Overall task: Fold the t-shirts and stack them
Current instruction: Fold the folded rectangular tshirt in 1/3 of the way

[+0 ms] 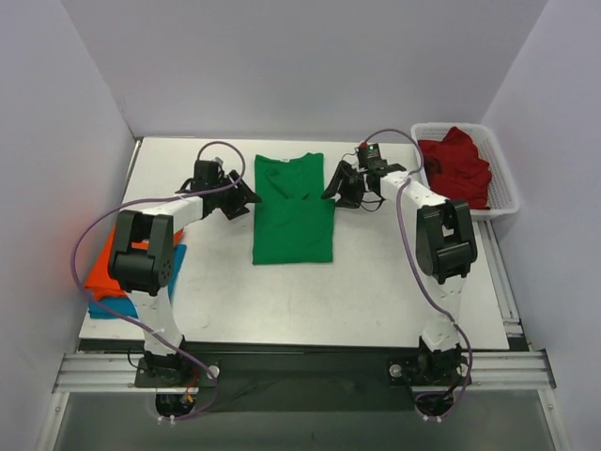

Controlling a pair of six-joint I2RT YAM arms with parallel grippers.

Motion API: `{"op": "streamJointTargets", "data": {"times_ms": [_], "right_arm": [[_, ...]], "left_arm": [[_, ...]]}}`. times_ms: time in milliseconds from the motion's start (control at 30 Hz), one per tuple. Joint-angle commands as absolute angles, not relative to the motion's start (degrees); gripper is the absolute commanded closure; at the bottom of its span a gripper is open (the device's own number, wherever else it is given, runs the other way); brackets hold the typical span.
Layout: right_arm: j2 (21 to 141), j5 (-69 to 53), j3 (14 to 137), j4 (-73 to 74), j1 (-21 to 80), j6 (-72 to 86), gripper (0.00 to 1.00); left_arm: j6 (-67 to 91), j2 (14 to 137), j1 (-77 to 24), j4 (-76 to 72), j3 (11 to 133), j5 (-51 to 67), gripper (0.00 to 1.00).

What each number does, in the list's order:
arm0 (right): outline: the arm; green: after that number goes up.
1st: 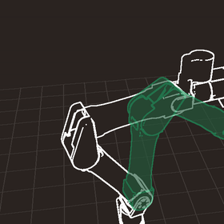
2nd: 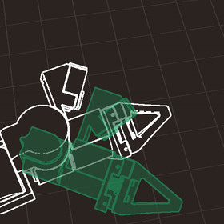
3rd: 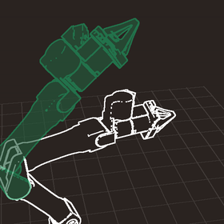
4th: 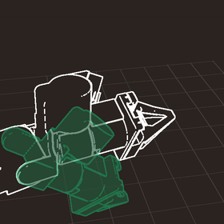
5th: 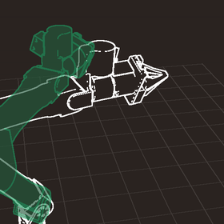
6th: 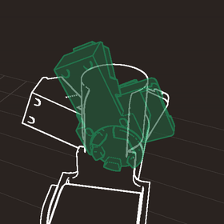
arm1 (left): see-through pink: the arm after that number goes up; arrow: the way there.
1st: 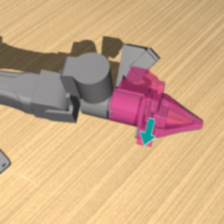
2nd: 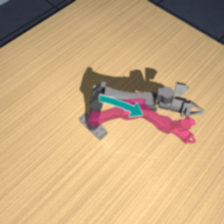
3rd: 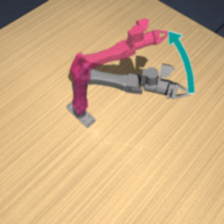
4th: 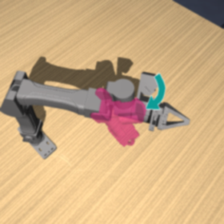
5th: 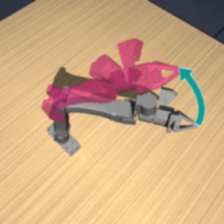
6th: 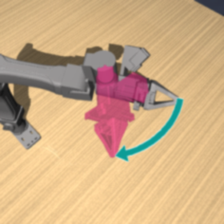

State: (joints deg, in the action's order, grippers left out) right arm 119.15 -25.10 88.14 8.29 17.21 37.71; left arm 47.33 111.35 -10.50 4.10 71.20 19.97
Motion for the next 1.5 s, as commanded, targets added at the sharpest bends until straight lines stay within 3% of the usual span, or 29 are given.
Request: {"op": "streamJointTargets", "data": {"times_ms": [0,100,200,500,1100,1467], "right_arm": [[115.14,-24.71,90.71,11.16,17.22,34.19,0.5],[112.77,-21.11,88.77,12.48,18.71,33.31,0.52],[111.54,-16.55,86.85,13.71,20.3,32.96,0.58],[114.6,-14.23,87.1,14.06,20.48,33.13,0.59],[111.09,-11.25,78.33,10.99,30.5,36.82,0.61],[110.39,-9.5,69.01,7.91,32.87,38.58,0.62]], "left_arm": [[46.23,104.95,-9.84,-0.79,69.09,19.6,0.34],[46.06,102.57,-11.42,-0.97,67.85,19.16,0.37],[45.53,102.65,-13.97,-0.18,68.03,18.89,0.5],[46.41,108.01,-21.52,-1.93,69.96,19.68,0.67],[54.75,120.41,-20.74,-17.05,73.83,25.93,0.69],[54.32,125.07,-20.65,-8.8,75.59,17.94,0.73]]}}
